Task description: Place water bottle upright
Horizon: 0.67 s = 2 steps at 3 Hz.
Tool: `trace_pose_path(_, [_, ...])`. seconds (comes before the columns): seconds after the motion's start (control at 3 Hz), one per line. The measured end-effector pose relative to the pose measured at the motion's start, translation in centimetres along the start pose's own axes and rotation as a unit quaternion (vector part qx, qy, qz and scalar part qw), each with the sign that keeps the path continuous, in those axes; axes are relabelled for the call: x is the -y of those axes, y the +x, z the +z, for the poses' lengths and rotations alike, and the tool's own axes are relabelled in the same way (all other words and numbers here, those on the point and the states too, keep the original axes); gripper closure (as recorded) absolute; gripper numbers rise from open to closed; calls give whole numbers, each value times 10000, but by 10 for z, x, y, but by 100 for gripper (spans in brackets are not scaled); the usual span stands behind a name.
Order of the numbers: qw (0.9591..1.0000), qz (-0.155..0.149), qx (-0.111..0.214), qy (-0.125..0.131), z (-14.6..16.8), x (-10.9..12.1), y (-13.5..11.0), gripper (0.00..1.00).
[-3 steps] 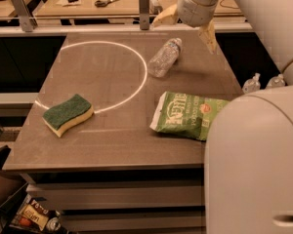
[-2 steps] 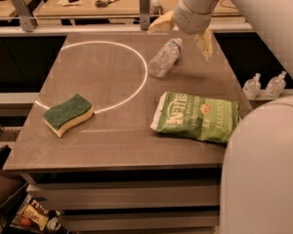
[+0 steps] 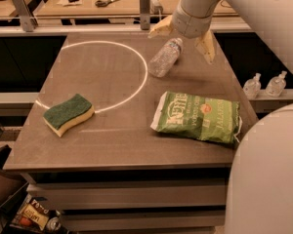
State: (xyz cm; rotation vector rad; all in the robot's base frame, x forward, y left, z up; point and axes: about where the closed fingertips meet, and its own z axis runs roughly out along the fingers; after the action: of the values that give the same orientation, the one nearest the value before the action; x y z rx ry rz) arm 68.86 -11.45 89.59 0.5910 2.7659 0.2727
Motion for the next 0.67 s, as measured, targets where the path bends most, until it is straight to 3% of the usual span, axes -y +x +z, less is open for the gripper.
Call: trace_pose_path(0.67, [9979,-367,-304,434,5,4,-4,0])
